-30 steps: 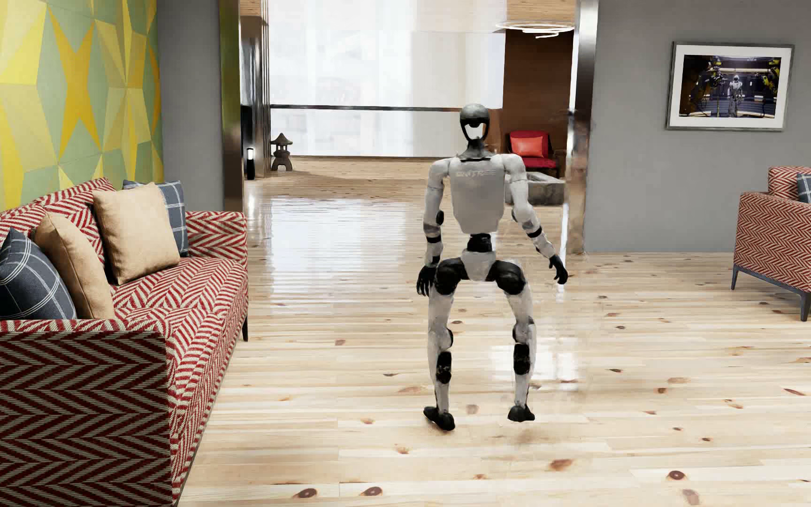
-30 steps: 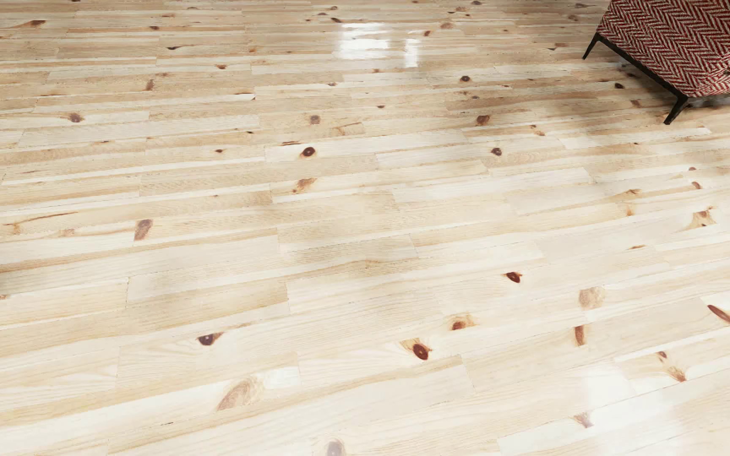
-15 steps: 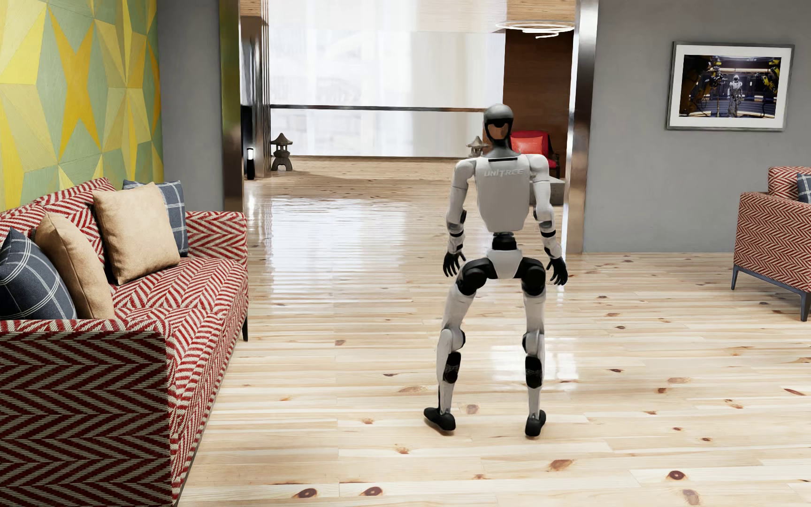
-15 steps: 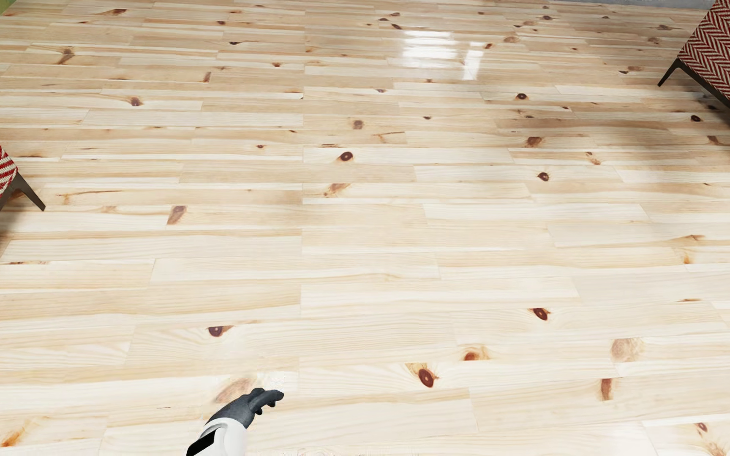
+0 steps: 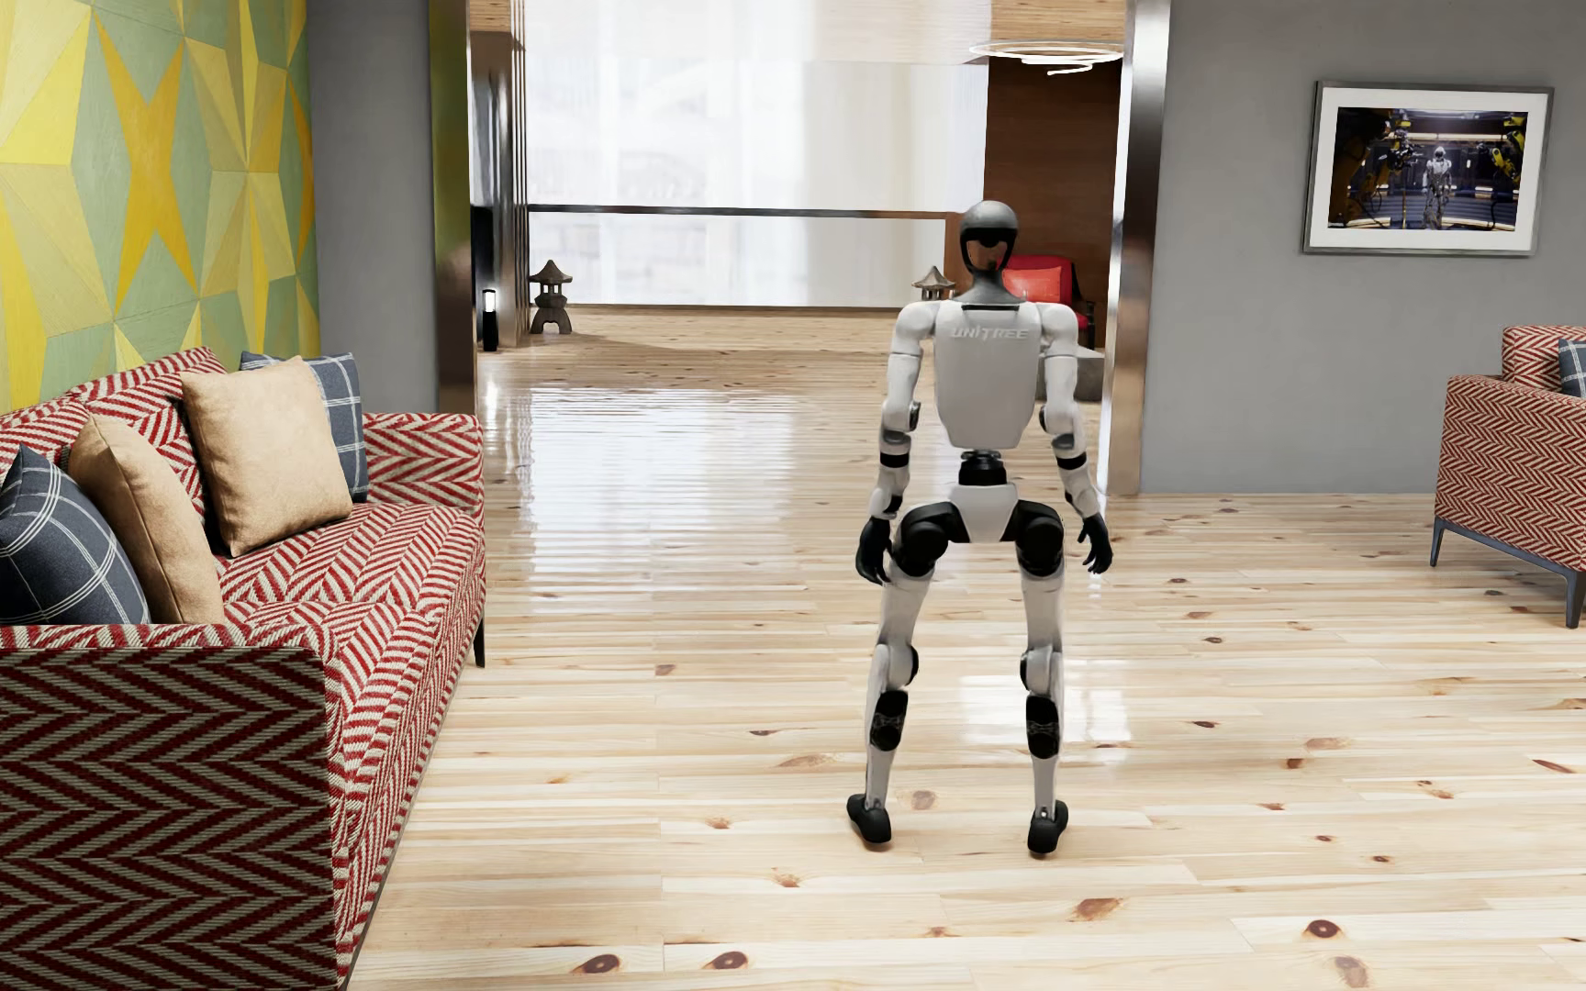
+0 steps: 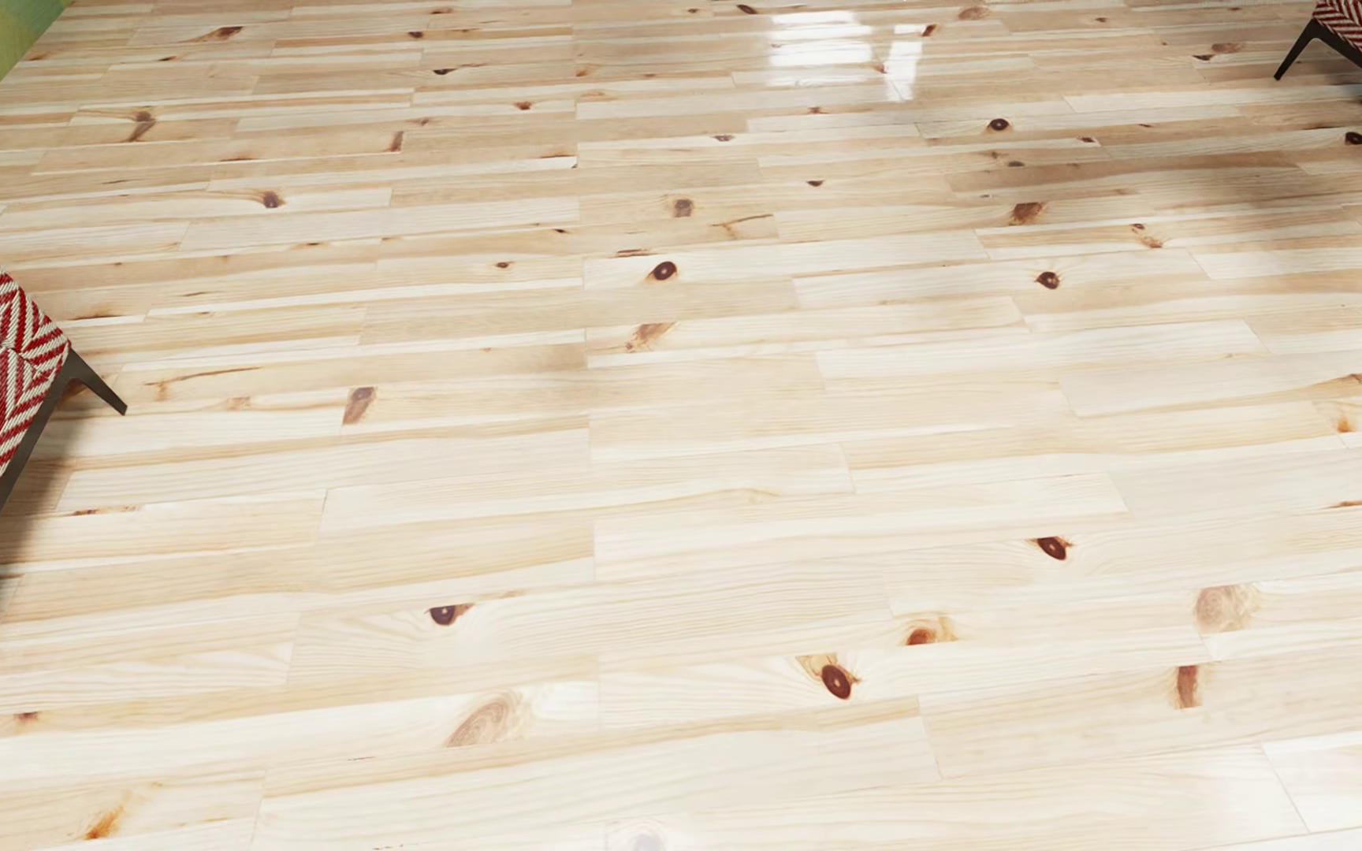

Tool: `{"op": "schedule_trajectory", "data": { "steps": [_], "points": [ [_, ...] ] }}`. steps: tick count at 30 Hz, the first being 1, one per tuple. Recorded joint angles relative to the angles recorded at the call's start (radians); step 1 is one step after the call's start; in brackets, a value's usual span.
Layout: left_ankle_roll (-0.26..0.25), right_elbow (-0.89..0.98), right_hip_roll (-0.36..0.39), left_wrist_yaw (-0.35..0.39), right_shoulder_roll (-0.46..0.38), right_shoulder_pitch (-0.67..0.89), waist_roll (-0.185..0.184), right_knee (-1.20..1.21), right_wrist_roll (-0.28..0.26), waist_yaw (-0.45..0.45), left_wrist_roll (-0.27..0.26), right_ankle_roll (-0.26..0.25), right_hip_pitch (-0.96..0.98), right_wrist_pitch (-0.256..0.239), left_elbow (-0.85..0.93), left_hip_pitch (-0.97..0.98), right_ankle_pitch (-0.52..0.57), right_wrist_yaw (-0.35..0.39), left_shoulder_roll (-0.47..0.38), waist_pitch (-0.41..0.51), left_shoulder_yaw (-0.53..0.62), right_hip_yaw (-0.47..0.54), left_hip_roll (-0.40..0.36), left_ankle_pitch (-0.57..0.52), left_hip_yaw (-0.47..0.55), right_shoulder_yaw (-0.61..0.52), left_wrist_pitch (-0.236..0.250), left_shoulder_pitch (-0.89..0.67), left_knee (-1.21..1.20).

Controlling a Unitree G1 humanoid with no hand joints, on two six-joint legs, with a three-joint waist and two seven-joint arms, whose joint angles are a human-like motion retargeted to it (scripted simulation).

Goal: Rotate 180

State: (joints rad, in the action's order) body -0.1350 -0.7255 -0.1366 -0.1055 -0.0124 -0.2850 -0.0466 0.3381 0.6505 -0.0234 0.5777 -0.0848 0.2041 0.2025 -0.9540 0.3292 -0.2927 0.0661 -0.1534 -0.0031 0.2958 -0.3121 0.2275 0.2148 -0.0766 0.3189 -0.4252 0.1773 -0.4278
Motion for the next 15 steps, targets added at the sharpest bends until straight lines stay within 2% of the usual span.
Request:
{"op": "schedule_trajectory", "data": {
  "steps": [3,6,8,12,13,14,15],
  "points": [
    [0.026,-0.037,-0.039,0.079,0.02,-0.012,0.006,0.008,0.06,-0.006,0.007,-0.031,-0.007,0.049,0.055,0.01,0.008,-0.089,0.0,0.005,-0.038,-0.005,-0.035,0.023,0.001,-0.051,0.006,-0.077,-0.041],
    [0.058,-0.037,-0.063,0.169,0.0,0.0,0.013,0.044,0.103,-0.006,0.013,-0.061,0.031,0.047,0.135,0.0,0.023,-0.117,0.0,0.015,-0.057,0.073,-0.04,0.054,-0.072,-0.071,0.056,-0.123,-0.081],
    [0.081,0.012,-0.067,0.192,-0.015,0.016,0.023,0.086,0.101,-0.008,0.01,-0.079,0.088,0.024,0.185,-0.01,0.034,-0.103,-0.006,0.025,-0.072,0.163,-0.032,0.077,-0.156,-0.068,0.08,-0.135,-0.104],
    [0.121,0.174,-0.02,0.192,-0.05,0.032,0.061,0.104,0.069,-0.018,-0.008,-0.105,0.212,-0.07,0.229,-0.034,0.107,-0.045,-0.051,0.052,-0.085,0.363,0.013,0.103,-0.377,-0.127,0.096,-0.15,-0.131],
    [0.13,0.211,-0.006,0.186,-0.055,0.027,0.071,0.049,0.059,-0.018,-0.006,-0.099,0.222,-0.089,0.213,-0.036,0.136,-0.042,-0.076,0.057,-0.07,0.371,0.033,0.098,-0.432,-0.141,0.092,-0.164,-0.127],
    [0.139,0.238,-0.016,0.172,-0.057,0.019,0.081,-0.017,0.056,-0.015,-0.002,-0.125,0.22,-0.097,0.183,-0.038,0.145,-0.042,-0.102,0.059,-0.047,0.302,0.051,0.087,-0.484,-0.151,0.083,-0.185,-0.117],
    [0.146,0.252,-0.032,0.147,-0.057,0.011,0.09,-0.059,0.053,-0.011,0.011,-0.131,0.21,-0.093,0.14,-0.039,0.134,-0.045,-0.128,0.058,-0.011,0.201,0.066,0.07,-0.53,-0.154,0.069,-0.213,-0.099]
  ]
}}
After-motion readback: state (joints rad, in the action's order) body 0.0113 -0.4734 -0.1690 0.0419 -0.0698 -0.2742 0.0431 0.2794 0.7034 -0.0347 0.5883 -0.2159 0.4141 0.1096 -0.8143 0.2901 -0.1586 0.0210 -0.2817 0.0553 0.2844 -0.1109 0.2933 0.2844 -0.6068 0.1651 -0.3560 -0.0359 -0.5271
